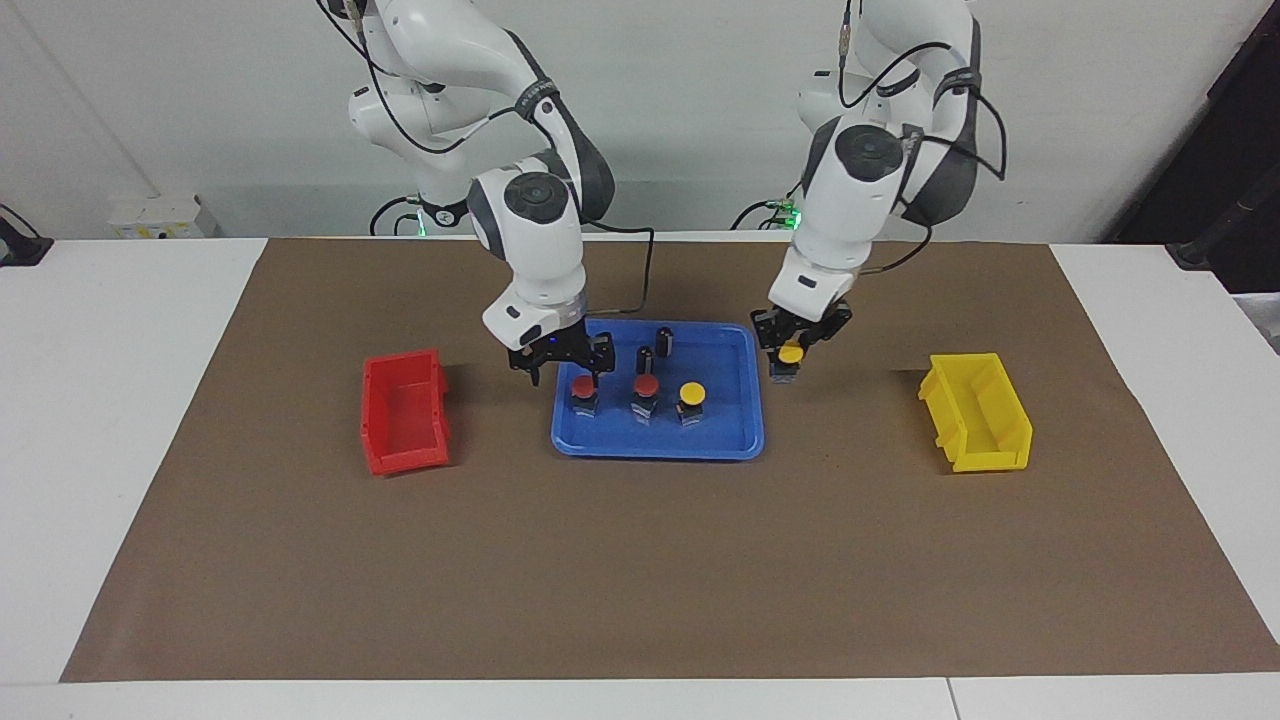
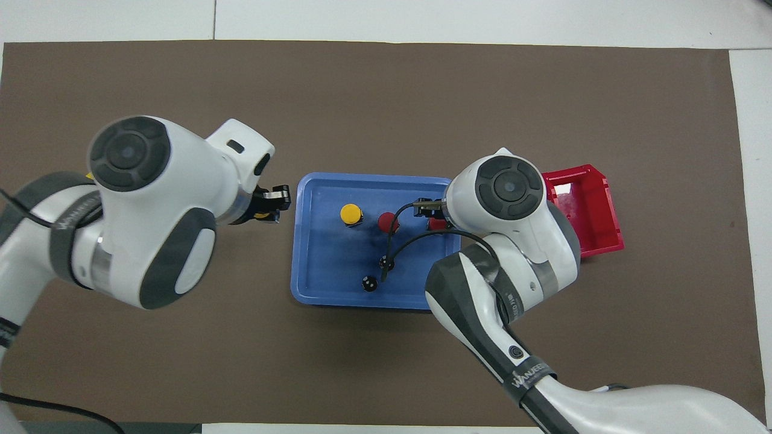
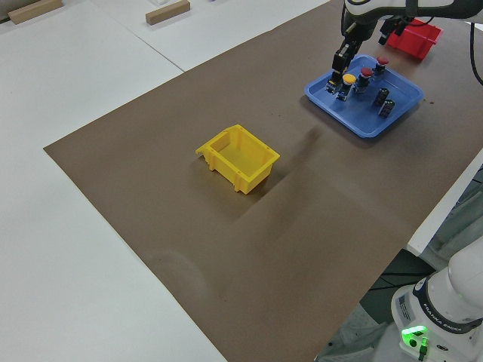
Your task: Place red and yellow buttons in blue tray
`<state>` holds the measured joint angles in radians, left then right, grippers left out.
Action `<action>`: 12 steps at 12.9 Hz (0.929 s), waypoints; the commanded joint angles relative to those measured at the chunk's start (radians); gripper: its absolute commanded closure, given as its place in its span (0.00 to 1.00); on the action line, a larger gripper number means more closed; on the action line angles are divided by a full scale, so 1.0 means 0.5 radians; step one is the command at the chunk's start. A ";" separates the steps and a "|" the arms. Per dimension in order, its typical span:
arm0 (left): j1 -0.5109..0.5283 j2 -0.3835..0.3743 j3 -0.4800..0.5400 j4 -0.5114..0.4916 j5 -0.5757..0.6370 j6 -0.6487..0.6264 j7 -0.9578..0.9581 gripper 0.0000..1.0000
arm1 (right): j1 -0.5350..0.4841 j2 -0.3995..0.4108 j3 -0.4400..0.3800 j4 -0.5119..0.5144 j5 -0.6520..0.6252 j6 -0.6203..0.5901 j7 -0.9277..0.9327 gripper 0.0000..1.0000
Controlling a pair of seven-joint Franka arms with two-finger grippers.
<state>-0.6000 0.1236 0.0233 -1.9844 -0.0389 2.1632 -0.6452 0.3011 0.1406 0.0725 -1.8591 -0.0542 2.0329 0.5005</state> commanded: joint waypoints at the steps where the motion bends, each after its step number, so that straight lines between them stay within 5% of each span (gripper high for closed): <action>1: -0.055 0.173 0.042 -0.007 -0.042 0.211 -0.026 0.99 | -0.288 -0.244 0.024 0.009 0.019 -0.273 -0.200 0.00; 4: -0.140 0.329 0.042 -0.001 -0.042 0.401 -0.124 0.98 | -0.485 -0.456 0.011 0.018 0.148 -0.564 -0.433 0.00; 5: -0.129 0.329 0.045 0.020 -0.042 0.362 -0.103 0.59 | -0.534 -0.486 0.011 0.037 0.151 -0.632 -0.485 0.00; 6: -0.122 0.326 0.048 0.045 -0.039 0.316 -0.087 0.05 | -0.556 -0.496 0.005 0.079 0.151 -0.715 -0.571 0.00; 12: -0.018 0.207 0.073 0.336 -0.039 -0.156 -0.056 0.00 | -0.618 -0.408 -0.029 0.199 0.133 -0.789 -0.783 0.00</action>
<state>-0.6239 0.2518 0.0548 -1.8634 -0.0407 2.1685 -0.6864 -0.0003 -0.1073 0.0499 -1.8232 0.0013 1.6821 0.1309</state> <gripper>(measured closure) 0.000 0.000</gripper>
